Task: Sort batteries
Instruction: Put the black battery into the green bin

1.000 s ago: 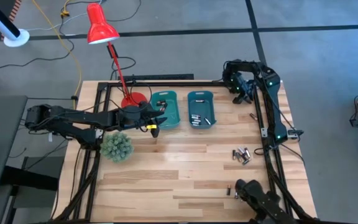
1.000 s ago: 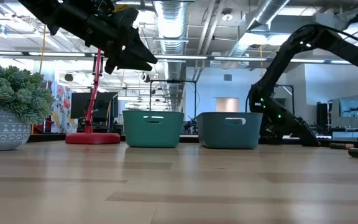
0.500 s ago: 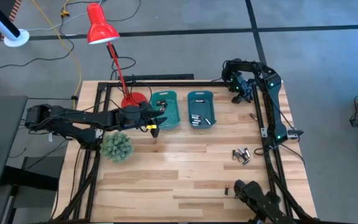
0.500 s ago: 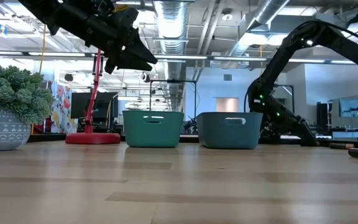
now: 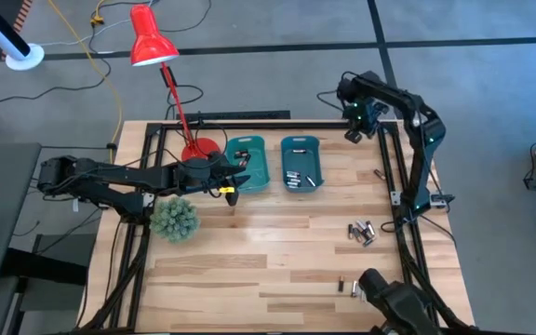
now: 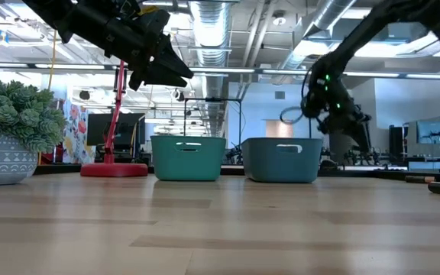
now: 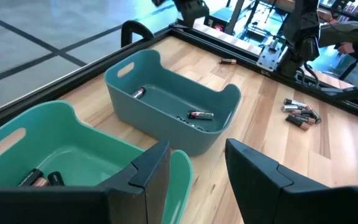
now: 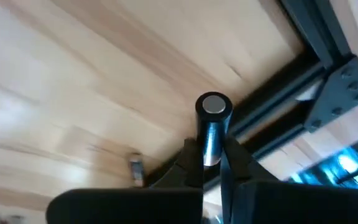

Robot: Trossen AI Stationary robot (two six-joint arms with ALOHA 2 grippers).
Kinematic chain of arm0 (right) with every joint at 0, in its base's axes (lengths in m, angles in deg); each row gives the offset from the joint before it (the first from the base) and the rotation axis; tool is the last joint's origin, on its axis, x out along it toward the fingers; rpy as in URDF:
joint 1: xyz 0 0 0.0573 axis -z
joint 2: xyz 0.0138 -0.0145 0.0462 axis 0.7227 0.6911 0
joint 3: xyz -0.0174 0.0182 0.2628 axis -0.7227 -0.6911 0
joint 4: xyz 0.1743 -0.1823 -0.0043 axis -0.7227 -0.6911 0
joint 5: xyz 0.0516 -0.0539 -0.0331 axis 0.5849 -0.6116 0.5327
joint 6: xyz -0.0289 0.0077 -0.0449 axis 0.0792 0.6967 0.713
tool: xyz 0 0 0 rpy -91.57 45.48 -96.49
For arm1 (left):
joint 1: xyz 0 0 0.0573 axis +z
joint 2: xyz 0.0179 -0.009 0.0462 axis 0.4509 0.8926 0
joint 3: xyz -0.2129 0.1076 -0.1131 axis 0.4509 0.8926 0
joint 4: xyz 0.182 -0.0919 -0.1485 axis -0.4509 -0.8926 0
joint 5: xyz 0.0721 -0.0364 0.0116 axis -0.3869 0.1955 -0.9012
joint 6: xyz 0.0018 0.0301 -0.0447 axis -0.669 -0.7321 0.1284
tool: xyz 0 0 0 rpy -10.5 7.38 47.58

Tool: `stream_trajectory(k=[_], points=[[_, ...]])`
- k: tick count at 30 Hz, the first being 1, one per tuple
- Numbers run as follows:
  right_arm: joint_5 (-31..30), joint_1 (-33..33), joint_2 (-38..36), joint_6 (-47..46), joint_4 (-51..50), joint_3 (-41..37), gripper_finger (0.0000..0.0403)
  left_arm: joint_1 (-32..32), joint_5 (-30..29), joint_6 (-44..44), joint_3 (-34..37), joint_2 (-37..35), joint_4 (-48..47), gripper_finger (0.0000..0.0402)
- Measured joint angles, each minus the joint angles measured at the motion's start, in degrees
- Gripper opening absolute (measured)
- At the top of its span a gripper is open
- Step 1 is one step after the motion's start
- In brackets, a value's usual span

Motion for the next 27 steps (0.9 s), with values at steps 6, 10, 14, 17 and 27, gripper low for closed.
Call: stream_trajectory(k=[6, 10, 14, 17, 27], points=[[8.0, -3.2, -7.6, -2.9, 4.4, 0.0, 0.0016, 0.0, 0.0, 0.0, 0.0, 0.0, 0.0, 0.0151], [10.9, -7.0, -12.1, -6.4, 8.5, 0.0, 0.0016, 0.0, 0.0, 0.0, 0.0, 0.0, 0.0, 0.0151], [15.2, -13.1, -15.1, -7.7, 15.7, 0.1, 0.0016, 0.0, -0.1, -3.7, 0.0, 0.0, -0.8, 0.0151], [18.2, -19.0, -15.4, -7.9, 22.4, 0.1, 0.0016, 0.0, 0.0, -6.7, 0.0, -0.4, -2.6, 0.0151], [21.2, -37.9, -8.2, -9.0, 42.8, 2.5, 0.0016, 0.4, -3.2, -7.5, 0.0, -6.0, -6.3, 0.0151]])
